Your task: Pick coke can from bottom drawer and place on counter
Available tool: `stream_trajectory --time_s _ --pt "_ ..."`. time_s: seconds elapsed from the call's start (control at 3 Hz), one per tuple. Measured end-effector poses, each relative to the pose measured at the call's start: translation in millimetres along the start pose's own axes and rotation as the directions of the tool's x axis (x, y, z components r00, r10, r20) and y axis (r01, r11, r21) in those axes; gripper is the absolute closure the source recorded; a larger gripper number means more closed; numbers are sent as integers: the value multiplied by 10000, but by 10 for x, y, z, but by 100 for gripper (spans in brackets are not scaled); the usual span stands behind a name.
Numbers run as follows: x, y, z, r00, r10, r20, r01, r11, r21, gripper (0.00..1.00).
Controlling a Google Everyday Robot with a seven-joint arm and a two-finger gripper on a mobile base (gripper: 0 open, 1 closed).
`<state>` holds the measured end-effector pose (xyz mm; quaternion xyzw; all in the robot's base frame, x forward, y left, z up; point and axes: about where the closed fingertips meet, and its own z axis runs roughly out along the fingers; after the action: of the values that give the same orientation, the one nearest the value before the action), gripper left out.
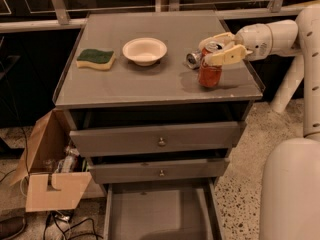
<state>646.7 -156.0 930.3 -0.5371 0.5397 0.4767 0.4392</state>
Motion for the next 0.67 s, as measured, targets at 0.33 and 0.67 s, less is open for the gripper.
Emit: stream_trajectory --time_s 0.33,0.67 --pt "58 3 5 9999 158 -5 -158 9999 -67 100" --pt "143 30 5 9995 329 -14 -329 9993 -173 100"
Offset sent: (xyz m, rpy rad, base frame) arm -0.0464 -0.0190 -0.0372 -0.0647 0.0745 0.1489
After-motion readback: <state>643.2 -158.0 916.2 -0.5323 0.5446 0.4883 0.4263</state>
